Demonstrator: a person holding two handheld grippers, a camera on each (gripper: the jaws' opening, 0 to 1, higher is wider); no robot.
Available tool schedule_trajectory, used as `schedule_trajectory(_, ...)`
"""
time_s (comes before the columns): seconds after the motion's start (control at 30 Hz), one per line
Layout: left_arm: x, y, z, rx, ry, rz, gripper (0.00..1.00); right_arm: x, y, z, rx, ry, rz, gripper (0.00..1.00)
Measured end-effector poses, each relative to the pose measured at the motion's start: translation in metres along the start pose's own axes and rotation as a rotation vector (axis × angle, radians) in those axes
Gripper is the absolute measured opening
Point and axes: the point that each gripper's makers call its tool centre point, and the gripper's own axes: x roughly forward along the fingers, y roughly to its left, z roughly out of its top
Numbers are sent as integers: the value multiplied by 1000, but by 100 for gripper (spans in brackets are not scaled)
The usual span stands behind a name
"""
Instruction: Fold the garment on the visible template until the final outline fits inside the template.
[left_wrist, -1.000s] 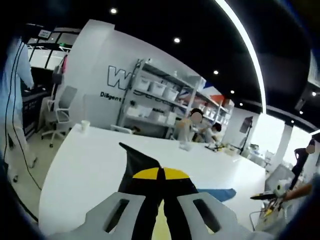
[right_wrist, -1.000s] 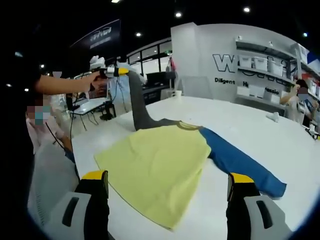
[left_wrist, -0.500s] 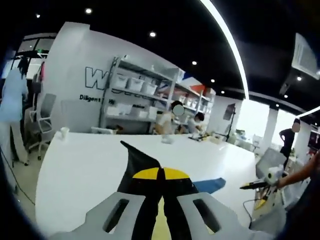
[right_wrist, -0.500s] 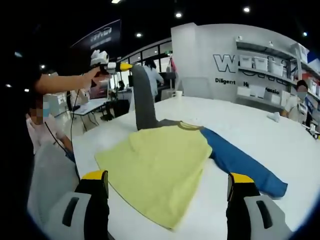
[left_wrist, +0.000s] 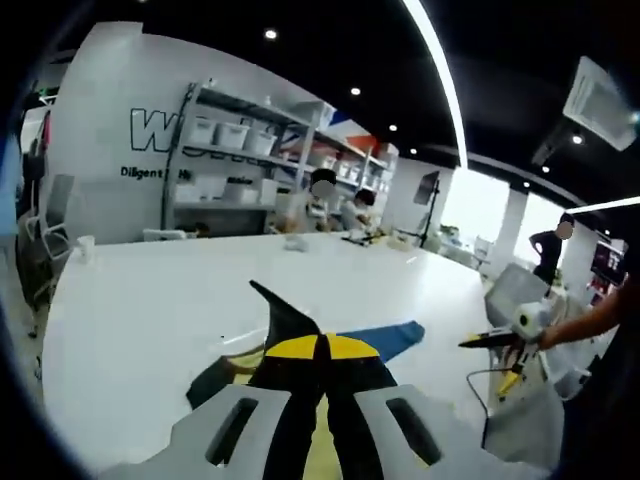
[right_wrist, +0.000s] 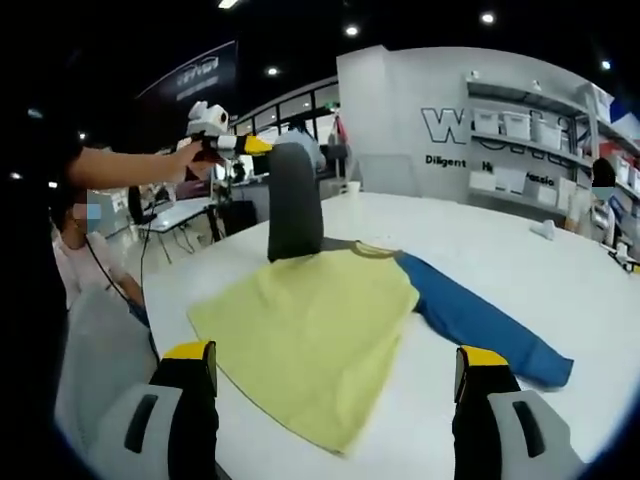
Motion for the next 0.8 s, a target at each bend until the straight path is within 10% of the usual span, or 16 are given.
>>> schedule_trajectory(0.8, 93, -26, -73, -61, 156, -33, 2, -12, -12, -4, 36, -18, -42, 98)
